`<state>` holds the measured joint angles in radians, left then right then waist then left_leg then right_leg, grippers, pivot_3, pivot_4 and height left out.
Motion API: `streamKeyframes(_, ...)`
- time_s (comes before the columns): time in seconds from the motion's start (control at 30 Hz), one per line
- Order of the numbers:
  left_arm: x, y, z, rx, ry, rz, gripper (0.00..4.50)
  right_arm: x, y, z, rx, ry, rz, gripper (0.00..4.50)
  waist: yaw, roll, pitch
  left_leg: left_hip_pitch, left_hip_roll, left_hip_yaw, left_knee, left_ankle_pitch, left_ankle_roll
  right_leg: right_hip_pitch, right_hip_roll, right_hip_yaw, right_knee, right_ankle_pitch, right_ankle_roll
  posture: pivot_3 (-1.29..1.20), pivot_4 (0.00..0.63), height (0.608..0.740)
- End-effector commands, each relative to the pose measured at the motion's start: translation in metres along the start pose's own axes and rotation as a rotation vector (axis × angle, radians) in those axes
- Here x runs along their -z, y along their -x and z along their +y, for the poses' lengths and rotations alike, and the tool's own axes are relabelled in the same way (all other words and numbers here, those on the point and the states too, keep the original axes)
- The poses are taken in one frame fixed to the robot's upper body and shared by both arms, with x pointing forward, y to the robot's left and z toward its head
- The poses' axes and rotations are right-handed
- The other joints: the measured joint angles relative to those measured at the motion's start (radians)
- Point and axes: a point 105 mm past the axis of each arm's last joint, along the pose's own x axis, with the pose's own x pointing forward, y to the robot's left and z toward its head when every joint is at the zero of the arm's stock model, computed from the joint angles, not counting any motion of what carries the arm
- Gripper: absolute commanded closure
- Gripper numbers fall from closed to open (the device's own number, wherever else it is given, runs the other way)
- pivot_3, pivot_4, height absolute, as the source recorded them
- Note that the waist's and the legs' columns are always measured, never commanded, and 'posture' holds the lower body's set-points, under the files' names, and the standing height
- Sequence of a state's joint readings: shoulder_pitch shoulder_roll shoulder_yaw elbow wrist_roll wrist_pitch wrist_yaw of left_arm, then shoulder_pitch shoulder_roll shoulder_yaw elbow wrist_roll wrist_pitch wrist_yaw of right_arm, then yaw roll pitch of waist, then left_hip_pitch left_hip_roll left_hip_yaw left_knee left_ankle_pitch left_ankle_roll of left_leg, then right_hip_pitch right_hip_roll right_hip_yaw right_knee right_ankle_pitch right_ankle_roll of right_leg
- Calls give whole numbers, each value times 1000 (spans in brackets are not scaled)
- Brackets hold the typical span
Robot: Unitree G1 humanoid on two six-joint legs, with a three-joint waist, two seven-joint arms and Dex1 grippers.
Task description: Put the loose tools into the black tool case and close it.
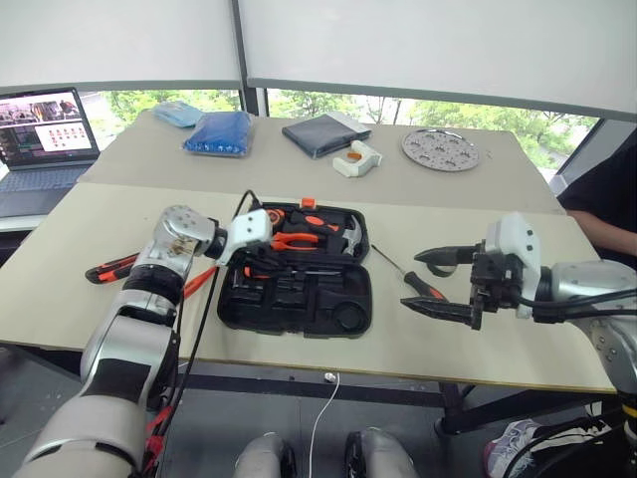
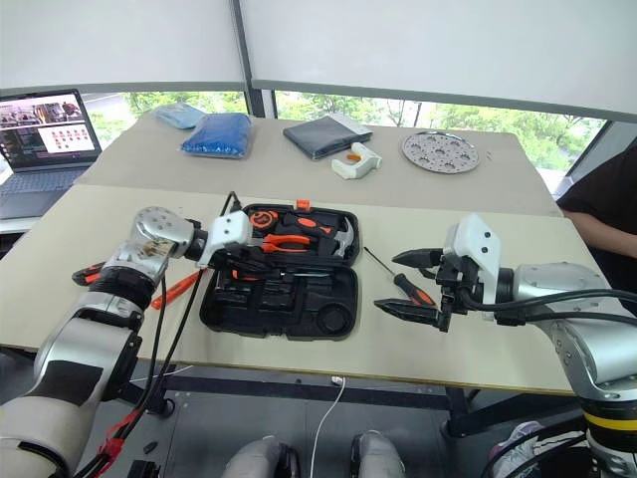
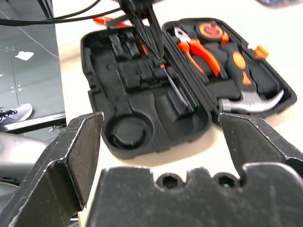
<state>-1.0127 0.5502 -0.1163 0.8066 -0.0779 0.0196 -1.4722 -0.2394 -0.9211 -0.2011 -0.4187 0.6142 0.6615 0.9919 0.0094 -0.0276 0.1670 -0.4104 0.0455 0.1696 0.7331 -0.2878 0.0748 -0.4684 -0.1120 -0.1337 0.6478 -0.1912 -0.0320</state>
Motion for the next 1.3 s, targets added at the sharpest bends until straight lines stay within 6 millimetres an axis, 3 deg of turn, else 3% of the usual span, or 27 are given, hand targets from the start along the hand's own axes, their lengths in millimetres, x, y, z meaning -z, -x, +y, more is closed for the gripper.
streamKeyframes(0.03,-67,45,-13,-60,38,-266,2001,6,40,-15,199,-46,23,0,-1,0,0,0,0,0,0,0,0,0,1,1,0,1,-2,0,150,718)
streamKeyframes(0.2,-84,58,-63,59,127,-292,154,35,69,-14,337,-142,82,0,1,1,0,5,-2,-1,-4,-1,1,7,2,1,-2,-3,4,0,150,718)
streamKeyframes(0.23,-85,59,-69,65,127,-290,39,39,72,-13,350,-157,86,0,1,1,0,8,-2,-1,-4,-1,1,10,3,2,-6,-9,13,0,150,718)
streamKeyframes(0.37,-81,55,-88,88,147,-267,39,49,72,-17,400,-207,82,0,2,1,0,11,-2,-2,-4,-4,-1,12,2,10,-5,-8,15,0,150,718)
streamKeyframes(0.5,-68,47,-99,88,119,-209,39,60,53,-20,392,-224,85,0,-5,2,0,14,-2,-2,-4,-5,-10,13,3,12,-4,-6,14,0,150,718)
streamKeyframes(0.9,-54,44,-97,31,39,-121,39,96,-30,-47,439,-210,106,0,-10,3,0,11,-2,-2,-5,1,-4,9,5,12,-1,-8,5,0,150,718)
streamKeyframes(1.03,-50,45,-98,19,39,-110,0,98,-36,-50,447,-240,79,1000,-7,4,0,10,-2,-2,-5,1,-4,9,5,11,-2,-9,6,0,150,718)
streamKeyframes(1.13,-48,50,-97,5,48,-102,0,96,-35,-44,432,-227,70,2088,-10,4,0,10,-2,-2,-5,1,-4,9,5,11,-2,-9,6,0,150,718)
streamKeyframes(1.23,-42,63,-90,-50,67,-81,0,79,-19,-49,466,-176,27,3128,-10,4,0,11,-2,-2,-6,1,-4,9,5,11,-2,-9,6,0,150,718)
streamKeyframes(1.3,-38,70,-86,-74,77,-64,0,60,-13,-54,479,-147,-27,3421,-10,5,1,11,-2,-2,-6,1,-4,9,5,11,-1,-9,6,0,150,718)
